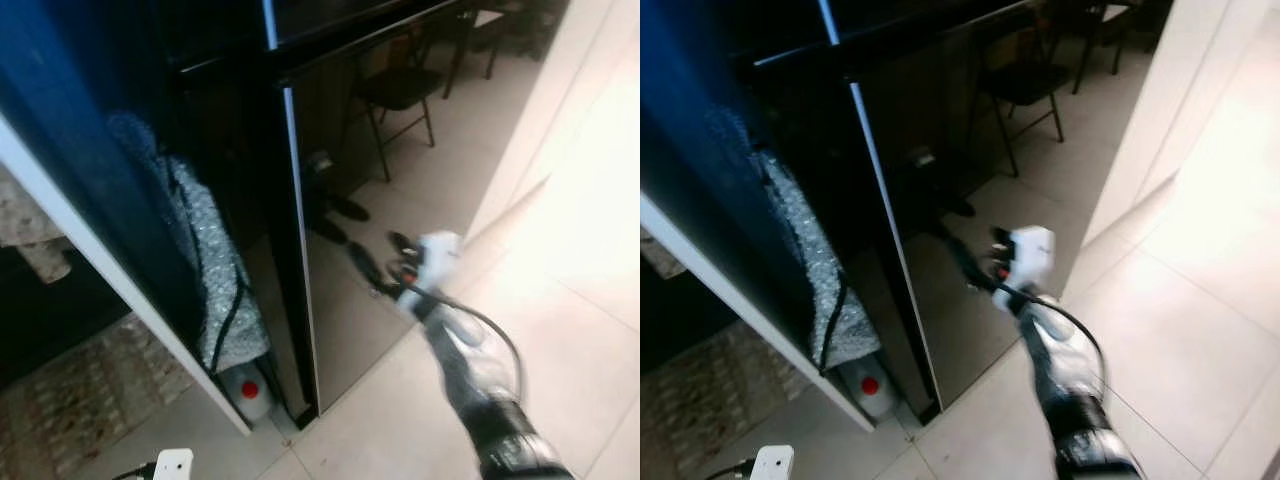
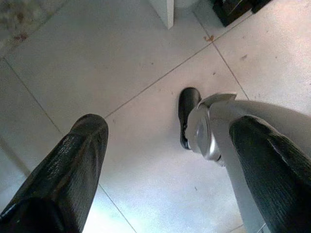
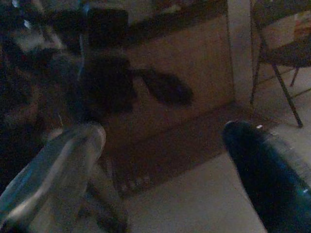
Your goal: Restocking fridge
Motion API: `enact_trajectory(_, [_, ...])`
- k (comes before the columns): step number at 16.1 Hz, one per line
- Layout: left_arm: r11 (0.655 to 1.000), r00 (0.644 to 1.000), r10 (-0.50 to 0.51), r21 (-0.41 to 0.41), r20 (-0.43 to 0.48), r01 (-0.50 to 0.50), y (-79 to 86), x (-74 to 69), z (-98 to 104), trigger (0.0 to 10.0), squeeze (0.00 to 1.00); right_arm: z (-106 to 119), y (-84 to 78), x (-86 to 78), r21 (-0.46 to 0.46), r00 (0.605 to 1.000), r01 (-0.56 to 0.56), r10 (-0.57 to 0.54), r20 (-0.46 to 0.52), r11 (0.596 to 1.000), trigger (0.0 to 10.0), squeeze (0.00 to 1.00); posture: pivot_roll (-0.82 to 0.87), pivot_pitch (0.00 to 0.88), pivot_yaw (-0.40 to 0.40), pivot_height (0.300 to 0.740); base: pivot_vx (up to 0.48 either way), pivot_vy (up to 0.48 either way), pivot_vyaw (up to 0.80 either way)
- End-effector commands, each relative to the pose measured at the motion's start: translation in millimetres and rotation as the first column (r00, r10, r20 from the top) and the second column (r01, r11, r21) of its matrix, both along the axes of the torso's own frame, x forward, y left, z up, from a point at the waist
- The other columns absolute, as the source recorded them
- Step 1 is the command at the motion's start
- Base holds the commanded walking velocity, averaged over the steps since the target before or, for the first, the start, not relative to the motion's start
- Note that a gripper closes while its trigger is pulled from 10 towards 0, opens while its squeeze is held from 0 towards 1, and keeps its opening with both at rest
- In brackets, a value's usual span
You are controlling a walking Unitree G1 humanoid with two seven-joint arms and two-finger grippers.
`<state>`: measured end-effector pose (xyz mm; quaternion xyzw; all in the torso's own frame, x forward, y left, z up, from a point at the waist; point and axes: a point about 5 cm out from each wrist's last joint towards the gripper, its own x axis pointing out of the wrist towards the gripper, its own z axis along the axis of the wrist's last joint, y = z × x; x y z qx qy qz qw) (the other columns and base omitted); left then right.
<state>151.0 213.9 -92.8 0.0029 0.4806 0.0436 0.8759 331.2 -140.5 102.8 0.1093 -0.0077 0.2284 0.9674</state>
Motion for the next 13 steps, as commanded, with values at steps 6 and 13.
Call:
enact_trajectory(6, [1.0, 0.999, -0.013, 0.012, -0.045, 0.014, 2.1, -8.9, -3, 10.0, 0.0, -32, -105.4, -63.5, 0.055, 0.929, 0.368, -0.363, -0.075, 0.928, 10.0, 0.0, 0.02, 0.056, 0.051, 0.74, 0.0, 0.0, 0.0])
enact_trajectory(13, [1.0, 0.999, -0.019, 0.015, -0.037, 0.019, 1.4, -7.5, -3, 10.0, 0.0, -178, -103.7, -165.0, -0.361, 0.481, 0.356, -0.501, -0.72, 0.862, 10.0, 0.0, 0.04, 0.056, 0.047, 0.74, 0.0, 0.0, 0.0])
